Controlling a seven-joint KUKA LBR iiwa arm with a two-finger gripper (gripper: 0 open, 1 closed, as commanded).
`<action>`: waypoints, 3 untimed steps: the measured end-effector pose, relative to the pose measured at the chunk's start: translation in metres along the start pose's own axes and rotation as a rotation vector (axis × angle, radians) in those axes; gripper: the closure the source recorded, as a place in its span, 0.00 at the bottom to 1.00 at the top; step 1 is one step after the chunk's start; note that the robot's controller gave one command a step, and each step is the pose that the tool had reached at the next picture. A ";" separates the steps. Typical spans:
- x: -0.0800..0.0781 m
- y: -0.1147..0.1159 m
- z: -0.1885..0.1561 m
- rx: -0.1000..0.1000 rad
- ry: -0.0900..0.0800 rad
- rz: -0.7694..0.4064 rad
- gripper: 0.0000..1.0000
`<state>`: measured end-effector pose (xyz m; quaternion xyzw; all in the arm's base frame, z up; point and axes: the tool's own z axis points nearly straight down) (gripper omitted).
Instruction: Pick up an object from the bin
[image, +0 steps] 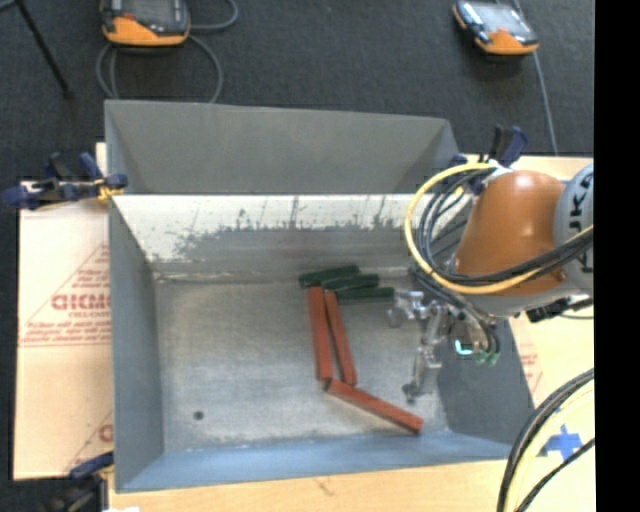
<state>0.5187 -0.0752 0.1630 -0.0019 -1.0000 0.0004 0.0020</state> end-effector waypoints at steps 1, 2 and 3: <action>0.030 0.003 0.095 0.001 -0.006 -0.148 0.00; 0.029 0.003 0.092 0.002 -0.009 -0.151 1.00; 0.029 0.009 -0.093 0.003 -0.016 -0.189 1.00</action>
Offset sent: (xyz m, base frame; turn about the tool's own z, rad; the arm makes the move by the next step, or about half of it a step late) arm -0.0302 0.0042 -0.0930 -0.1489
